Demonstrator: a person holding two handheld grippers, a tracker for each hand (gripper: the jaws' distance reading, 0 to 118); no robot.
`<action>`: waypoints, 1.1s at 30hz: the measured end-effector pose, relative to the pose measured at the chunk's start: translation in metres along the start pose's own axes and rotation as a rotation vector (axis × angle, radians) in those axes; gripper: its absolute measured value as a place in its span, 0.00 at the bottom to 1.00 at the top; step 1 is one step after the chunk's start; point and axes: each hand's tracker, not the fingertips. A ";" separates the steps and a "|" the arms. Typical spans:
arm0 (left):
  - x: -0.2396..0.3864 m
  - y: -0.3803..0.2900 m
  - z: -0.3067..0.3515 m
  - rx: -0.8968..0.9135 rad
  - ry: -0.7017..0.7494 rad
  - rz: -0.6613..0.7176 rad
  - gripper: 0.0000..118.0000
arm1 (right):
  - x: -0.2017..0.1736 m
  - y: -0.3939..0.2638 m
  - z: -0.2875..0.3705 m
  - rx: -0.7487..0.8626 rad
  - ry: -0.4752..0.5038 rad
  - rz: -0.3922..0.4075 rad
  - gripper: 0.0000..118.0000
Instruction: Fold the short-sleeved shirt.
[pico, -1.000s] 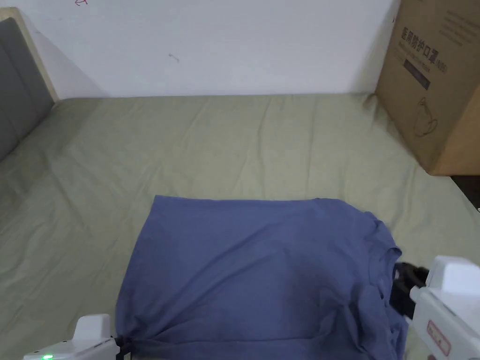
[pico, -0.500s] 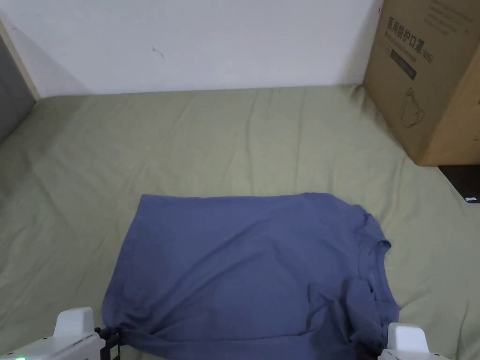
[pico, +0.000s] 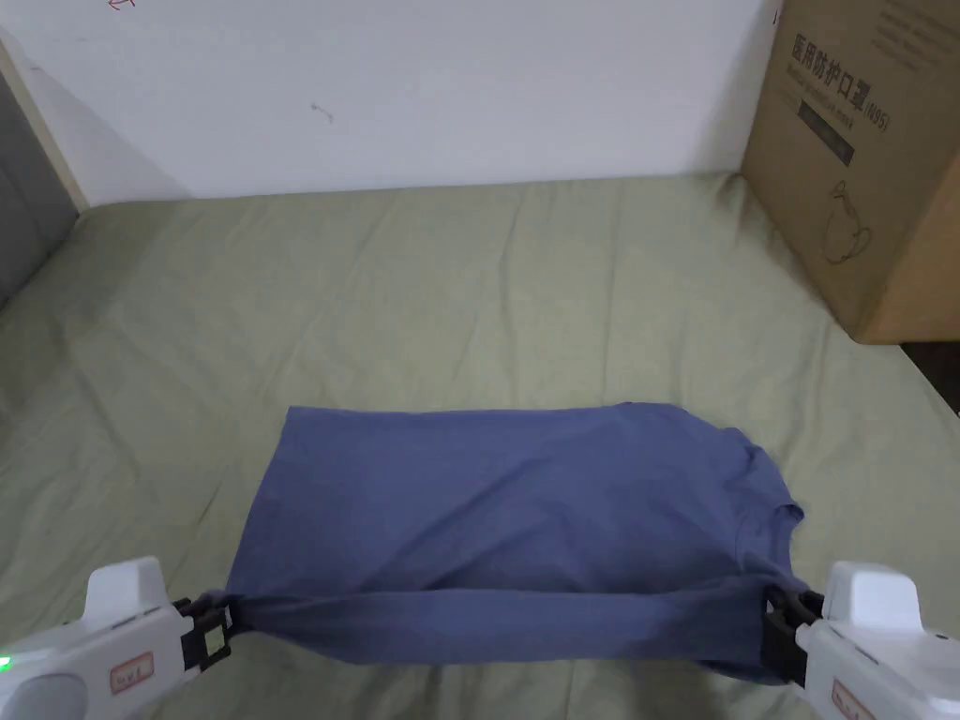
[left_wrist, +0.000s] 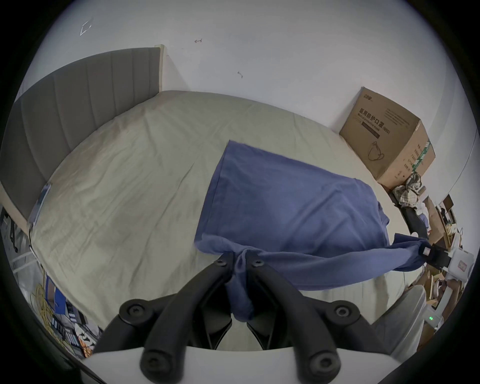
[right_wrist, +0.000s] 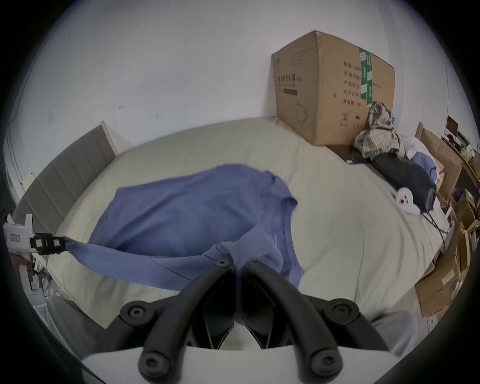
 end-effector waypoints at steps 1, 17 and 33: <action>0.003 0.010 -0.007 0.004 0.004 -0.011 0.05 | 0.000 0.009 -0.009 -0.002 -0.002 0.001 0.01; 0.027 0.071 -0.190 -0.295 0.098 -0.113 0.05 | 0.018 0.040 -0.179 -0.275 -0.093 -0.105 0.01; 0.057 0.080 -0.045 0.138 0.026 -0.142 0.84 | -0.009 0.084 -0.047 0.111 -0.055 0.005 0.75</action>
